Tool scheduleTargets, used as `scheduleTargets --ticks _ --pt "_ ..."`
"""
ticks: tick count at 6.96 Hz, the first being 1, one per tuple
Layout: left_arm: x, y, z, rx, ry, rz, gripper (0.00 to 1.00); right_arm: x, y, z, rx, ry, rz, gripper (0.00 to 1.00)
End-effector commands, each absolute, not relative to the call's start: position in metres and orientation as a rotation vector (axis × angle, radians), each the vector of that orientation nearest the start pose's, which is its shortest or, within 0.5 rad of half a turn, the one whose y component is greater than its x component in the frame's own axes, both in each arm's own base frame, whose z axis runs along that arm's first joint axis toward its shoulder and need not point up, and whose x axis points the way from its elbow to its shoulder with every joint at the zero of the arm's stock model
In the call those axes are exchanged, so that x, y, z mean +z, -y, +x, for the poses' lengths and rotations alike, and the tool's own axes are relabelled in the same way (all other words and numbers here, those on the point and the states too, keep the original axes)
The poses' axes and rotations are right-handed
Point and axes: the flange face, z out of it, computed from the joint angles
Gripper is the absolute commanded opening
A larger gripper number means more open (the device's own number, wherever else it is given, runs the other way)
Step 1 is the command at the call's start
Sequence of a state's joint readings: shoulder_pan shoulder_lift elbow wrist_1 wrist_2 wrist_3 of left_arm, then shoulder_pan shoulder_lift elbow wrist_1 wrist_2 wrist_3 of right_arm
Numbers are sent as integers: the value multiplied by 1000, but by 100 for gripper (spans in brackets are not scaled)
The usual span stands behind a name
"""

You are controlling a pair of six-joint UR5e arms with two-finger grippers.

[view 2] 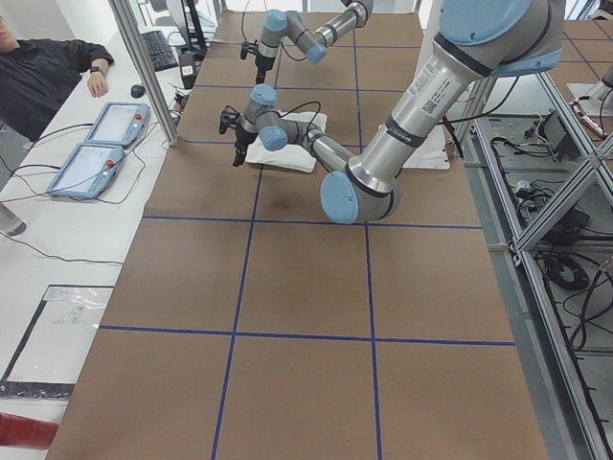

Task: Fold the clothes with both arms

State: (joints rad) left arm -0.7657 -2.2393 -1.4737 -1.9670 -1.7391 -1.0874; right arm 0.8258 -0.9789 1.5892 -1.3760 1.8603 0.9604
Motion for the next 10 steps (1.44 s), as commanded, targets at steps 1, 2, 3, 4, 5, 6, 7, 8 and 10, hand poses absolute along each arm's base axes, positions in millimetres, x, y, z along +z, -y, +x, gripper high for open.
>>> scheduleTargets --ticks 1,2,3,4,5,6,7,8,10 --pt "251 532 340 11 -841 486 100 270 535 -288 -37 730 264 100" --pt "283 523 286 124 -806 512 100 279 523 -244 -87 679 253 100" --pt "318 527 235 216 -747 534 100 309 526 -203 -136 663 240 100" --pt "359 531 174 295 -687 546 100 350 527 -157 -190 649 222 100" --pt "401 525 106 365 -679 535 100 388 522 -112 -239 661 201 100" --pt "446 506 50 343 -675 496 100 432 504 -72 -205 683 145 100" --pt "502 491 23 274 -646 403 100 480 478 -38 -135 665 73 100" --pt "524 488 -2 215 -626 379 100 536 452 -13 -57 636 -27 100" --pt "570 456 -64 100 -652 332 100 581 411 47 -94 701 -5 100"
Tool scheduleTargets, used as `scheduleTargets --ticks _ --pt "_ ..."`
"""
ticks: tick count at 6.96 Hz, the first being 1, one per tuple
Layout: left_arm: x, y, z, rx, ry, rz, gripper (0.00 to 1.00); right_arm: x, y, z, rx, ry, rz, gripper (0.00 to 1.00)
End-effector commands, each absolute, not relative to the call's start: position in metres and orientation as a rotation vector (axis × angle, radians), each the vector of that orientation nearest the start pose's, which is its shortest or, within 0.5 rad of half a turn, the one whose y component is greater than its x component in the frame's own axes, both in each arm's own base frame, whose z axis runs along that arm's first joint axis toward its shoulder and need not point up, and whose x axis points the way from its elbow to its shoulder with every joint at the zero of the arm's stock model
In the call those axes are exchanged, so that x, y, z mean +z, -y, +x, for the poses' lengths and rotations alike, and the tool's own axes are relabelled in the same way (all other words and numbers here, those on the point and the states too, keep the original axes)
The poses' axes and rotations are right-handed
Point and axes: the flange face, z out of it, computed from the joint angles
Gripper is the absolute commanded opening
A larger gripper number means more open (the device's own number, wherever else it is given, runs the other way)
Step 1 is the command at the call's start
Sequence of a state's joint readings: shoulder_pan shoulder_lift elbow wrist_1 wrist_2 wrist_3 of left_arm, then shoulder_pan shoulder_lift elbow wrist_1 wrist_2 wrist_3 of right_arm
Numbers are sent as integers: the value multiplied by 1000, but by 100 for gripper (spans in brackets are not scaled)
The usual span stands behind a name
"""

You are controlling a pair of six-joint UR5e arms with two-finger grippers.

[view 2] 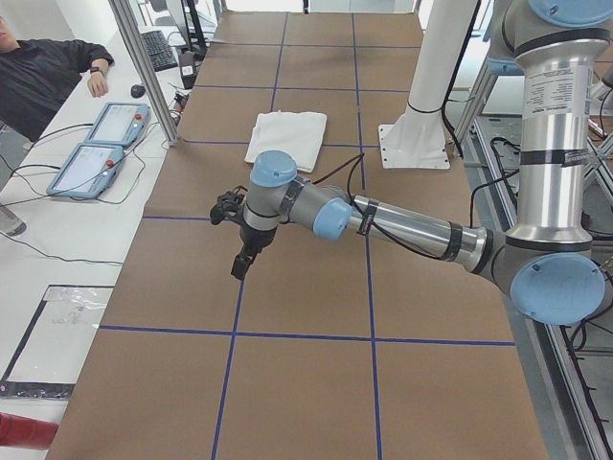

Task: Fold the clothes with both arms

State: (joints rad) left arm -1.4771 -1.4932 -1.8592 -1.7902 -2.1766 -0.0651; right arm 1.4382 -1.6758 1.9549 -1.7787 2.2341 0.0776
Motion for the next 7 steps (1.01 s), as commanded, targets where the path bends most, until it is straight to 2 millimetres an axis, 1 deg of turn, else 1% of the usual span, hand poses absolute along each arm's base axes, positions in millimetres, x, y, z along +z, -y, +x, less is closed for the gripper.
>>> scheduleTargets --ticks 1,2,3,4,7 --pt "585 433 -69 127 -751 308 100 592 397 59 -75 702 -16 100" --pt "604 410 -66 97 -815 241 100 595 397 59 -65 698 -25 100" --pt "615 412 -64 74 -819 211 100 597 397 59 -63 700 -29 100" --pt "625 410 -64 46 -824 182 100 599 392 59 -61 700 -35 100" --pt "624 412 -62 35 -821 146 100 600 392 59 -59 699 -37 100"
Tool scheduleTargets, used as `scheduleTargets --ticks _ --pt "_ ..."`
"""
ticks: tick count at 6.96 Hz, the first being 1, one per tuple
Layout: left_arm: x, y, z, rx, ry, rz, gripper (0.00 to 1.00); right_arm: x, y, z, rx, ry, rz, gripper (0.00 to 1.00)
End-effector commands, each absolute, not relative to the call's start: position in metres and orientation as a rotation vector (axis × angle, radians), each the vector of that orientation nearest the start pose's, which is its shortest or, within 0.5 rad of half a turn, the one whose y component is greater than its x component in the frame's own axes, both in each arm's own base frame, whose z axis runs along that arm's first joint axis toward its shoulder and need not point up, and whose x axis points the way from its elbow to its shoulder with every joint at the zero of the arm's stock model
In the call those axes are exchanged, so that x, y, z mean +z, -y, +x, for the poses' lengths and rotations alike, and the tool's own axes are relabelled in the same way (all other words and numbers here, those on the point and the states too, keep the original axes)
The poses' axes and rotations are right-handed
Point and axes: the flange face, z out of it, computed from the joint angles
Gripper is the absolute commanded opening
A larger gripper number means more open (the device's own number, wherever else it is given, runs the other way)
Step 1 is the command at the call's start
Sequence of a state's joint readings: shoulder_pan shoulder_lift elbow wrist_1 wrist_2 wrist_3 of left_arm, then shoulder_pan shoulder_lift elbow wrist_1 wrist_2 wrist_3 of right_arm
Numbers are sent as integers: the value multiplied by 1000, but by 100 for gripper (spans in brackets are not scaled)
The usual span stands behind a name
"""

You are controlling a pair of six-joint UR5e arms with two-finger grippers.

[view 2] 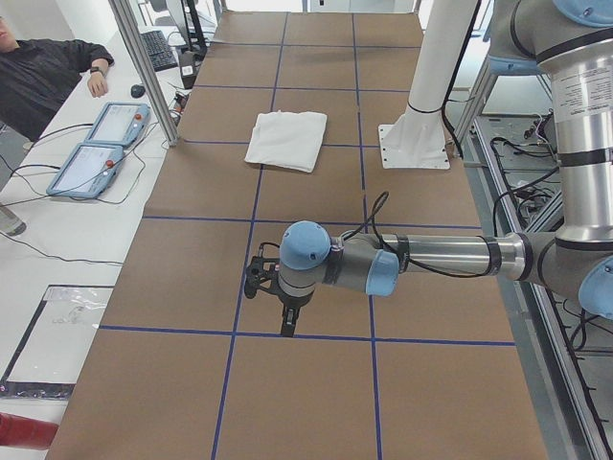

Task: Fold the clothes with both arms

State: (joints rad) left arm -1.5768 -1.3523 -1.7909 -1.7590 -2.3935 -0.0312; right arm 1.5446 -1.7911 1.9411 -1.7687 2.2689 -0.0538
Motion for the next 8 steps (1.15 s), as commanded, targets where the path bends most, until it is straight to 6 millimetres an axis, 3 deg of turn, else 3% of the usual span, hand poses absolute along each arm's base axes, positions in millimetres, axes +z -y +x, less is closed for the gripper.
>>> scheduleTargets --ticks 1,8 --pt "622 412 -62 34 -818 141 100 602 393 59 -58 699 -40 100" --pt "619 413 -62 49 -811 156 100 605 394 59 -57 702 -45 100"
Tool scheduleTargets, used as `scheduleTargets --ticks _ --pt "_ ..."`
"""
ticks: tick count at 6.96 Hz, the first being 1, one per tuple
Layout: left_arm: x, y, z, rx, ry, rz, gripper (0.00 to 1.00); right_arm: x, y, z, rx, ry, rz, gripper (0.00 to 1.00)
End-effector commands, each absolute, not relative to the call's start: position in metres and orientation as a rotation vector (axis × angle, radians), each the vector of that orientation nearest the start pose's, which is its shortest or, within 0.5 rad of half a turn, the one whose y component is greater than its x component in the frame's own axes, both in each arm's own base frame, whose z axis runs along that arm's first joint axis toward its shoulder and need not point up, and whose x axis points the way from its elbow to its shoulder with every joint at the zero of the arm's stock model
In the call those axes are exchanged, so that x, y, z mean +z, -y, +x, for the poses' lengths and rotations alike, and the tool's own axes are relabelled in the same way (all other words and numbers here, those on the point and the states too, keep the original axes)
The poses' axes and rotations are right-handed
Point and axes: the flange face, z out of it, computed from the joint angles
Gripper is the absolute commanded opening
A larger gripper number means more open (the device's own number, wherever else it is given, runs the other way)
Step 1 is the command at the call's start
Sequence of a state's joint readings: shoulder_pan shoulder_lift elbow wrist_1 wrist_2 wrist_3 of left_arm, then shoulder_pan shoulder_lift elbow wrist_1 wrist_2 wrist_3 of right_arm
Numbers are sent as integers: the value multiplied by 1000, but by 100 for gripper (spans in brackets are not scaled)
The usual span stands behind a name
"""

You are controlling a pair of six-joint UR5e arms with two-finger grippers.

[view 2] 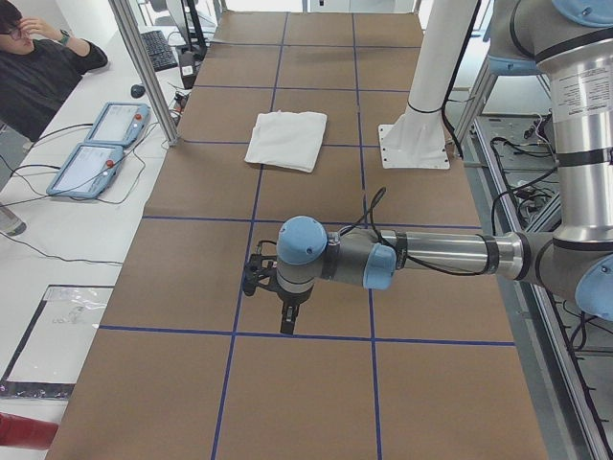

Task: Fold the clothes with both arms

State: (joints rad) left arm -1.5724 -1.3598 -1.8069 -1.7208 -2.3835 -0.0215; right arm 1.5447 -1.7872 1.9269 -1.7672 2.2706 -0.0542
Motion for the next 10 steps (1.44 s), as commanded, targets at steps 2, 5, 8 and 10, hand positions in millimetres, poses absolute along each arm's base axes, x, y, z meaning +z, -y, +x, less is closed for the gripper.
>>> scheduleTargets --ticks 2,5,8,10 --pt "619 413 -62 49 -811 156 100 605 394 59 -56 705 -46 100" --pt "619 412 -62 48 -811 154 100 610 394 59 -53 705 -55 100" --pt "621 411 -62 45 -813 151 100 614 393 59 -49 705 -64 100" --pt "621 410 -62 46 -811 150 100 619 392 59 -46 705 -74 100"
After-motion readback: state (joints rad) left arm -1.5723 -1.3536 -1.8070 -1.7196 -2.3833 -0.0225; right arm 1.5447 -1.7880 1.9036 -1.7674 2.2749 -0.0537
